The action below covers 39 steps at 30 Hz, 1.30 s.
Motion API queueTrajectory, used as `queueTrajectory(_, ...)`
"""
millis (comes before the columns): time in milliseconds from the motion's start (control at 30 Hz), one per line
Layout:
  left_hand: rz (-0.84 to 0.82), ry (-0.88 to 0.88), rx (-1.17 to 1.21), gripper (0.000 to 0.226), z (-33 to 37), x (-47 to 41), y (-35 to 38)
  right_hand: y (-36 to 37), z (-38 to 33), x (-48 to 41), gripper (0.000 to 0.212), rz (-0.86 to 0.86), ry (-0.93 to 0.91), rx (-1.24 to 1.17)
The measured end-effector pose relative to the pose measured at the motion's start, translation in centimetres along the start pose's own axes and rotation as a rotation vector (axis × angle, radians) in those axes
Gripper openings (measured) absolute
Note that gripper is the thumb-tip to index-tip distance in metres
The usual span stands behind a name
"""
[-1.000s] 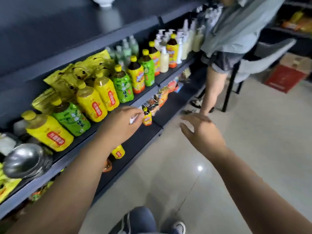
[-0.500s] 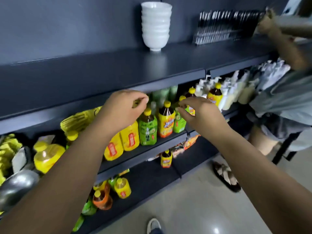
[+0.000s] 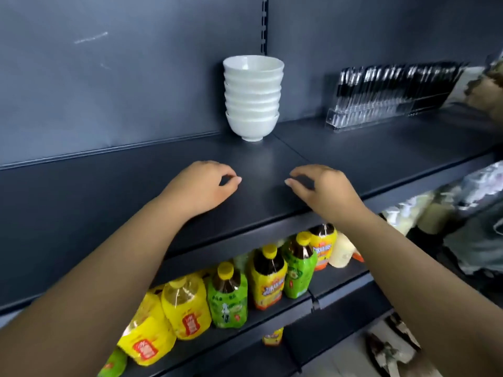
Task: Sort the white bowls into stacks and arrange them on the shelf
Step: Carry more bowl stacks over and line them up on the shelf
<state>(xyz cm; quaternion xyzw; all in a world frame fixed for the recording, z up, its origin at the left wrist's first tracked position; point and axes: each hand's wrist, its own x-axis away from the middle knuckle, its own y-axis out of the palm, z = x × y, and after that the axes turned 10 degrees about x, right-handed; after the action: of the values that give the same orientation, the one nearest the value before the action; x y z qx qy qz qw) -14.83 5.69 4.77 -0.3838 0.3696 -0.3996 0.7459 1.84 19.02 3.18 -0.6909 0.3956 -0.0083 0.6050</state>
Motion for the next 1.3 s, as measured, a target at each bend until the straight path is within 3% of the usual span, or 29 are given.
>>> queueTrajectory(200,0.076,-0.19,0.032,0.038,0.1,-7.2,0.2,2.0,4.8,-9.1,0.03,-0.103,0.036,-0.165)
queueTrajectory(300,0.219,-0.337,0.254,0.042,0.6,-10.8,0.9,2.7,6.5,-13.4,0.03,-0.164,0.066,-0.349)
queueTrajectory(433,0.422,-0.506,0.738,0.061,0.4,-14.5,2.5,4.3,8.1,-18.4,0.052,-0.213,0.106,-0.638)
queueTrajectory(600,0.595,-0.474,1.046,0.071,0.7,-17.4,3.7,6.7,8.1,-22.5,0.076,-0.294,0.085,-0.948)
queueTrajectory(667,0.63,-0.446,1.126,0.086,0.9,-18.5,3.7,7.7,7.9,-23.5,0.091,-0.325,0.048,-1.02)
queueTrajectory(700,0.64,-0.437,1.163,0.092,0.9,-19.0,3.9,8.3,7.9,-23.9,0.09,-0.355,0.032,-1.053)
queueTrajectory(767,0.643,-0.415,1.237,0.09,1.0,-19.7,4.2,9.0,7.6,-24.2,0.063,-0.406,-0.018,-1.124)
queueTrajectory(833,0.64,-0.388,1.265,0.087,1.0,-19.9,4.6,9.3,7.3,-24.0,0.057,-0.432,-0.026,-1.178)
queueTrajectory(967,0.646,-0.395,1.219,0.092,1.2,-19.3,4.6,8.7,6.6,-23.1,0.078,-0.412,-0.024,-1.207)
queueTrajectory(1133,0.696,-0.389,1.144,0.079,1.4,-17.0,4.4,7.7,5.5,-20.9,0.057,-0.428,-0.005,-1.157)
queueTrajectory(1300,0.705,-0.357,1.094,0.103,1.0,-13.4,3.9,6.6,4.2,-18.2,0.064,-0.441,-0.006,-1.107)
